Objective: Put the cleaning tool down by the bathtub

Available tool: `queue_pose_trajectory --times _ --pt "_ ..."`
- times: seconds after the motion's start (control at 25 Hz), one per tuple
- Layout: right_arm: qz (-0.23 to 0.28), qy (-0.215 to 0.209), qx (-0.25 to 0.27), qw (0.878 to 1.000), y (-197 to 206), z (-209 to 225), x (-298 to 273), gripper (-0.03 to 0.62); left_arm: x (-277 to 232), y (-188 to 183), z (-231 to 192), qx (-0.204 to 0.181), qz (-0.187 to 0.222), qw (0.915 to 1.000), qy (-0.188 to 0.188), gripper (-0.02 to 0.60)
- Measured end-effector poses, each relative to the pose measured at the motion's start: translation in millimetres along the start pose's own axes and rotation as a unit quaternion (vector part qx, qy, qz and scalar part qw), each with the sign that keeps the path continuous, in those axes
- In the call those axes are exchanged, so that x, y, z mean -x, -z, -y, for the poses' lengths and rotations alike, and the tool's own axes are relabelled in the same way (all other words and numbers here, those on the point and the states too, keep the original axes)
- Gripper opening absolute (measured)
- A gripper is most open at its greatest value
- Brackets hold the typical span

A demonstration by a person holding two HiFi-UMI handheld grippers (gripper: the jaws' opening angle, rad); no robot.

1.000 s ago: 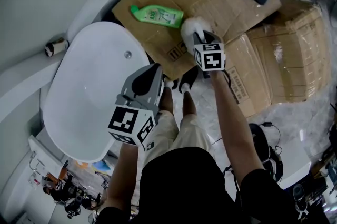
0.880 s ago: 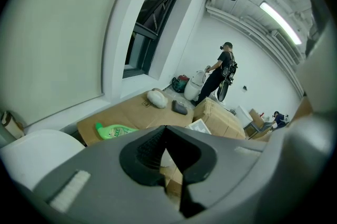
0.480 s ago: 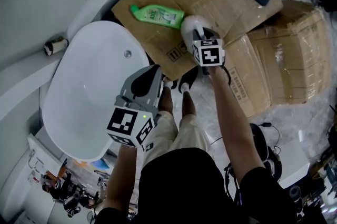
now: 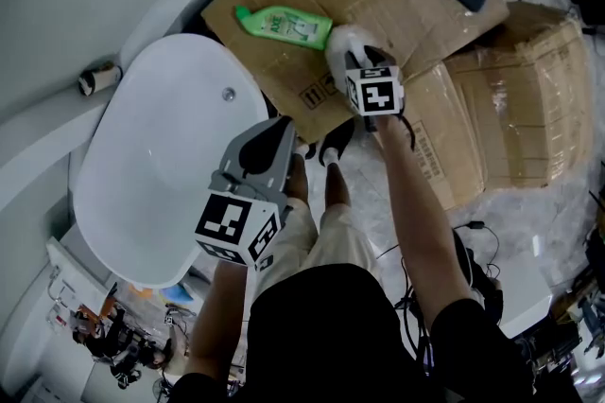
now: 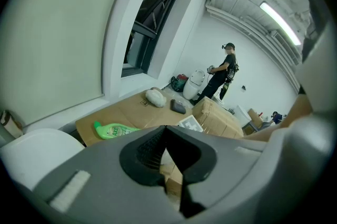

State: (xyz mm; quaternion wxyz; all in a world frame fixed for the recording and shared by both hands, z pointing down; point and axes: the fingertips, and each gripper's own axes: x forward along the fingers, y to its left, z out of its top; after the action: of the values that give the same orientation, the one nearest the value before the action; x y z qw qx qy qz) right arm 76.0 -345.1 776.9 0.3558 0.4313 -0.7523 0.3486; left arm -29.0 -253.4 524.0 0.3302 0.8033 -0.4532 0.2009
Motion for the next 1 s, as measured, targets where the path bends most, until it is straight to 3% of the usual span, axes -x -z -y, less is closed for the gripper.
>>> queue_pose_trajectory --times 1.0 --pt "0.062 -0.004 0.022 0.998 -13.3 -29.5 80.4 0.153 65.1 4.3 26.6 -0.019 0.040 0.9989 -0.019 -0.002"
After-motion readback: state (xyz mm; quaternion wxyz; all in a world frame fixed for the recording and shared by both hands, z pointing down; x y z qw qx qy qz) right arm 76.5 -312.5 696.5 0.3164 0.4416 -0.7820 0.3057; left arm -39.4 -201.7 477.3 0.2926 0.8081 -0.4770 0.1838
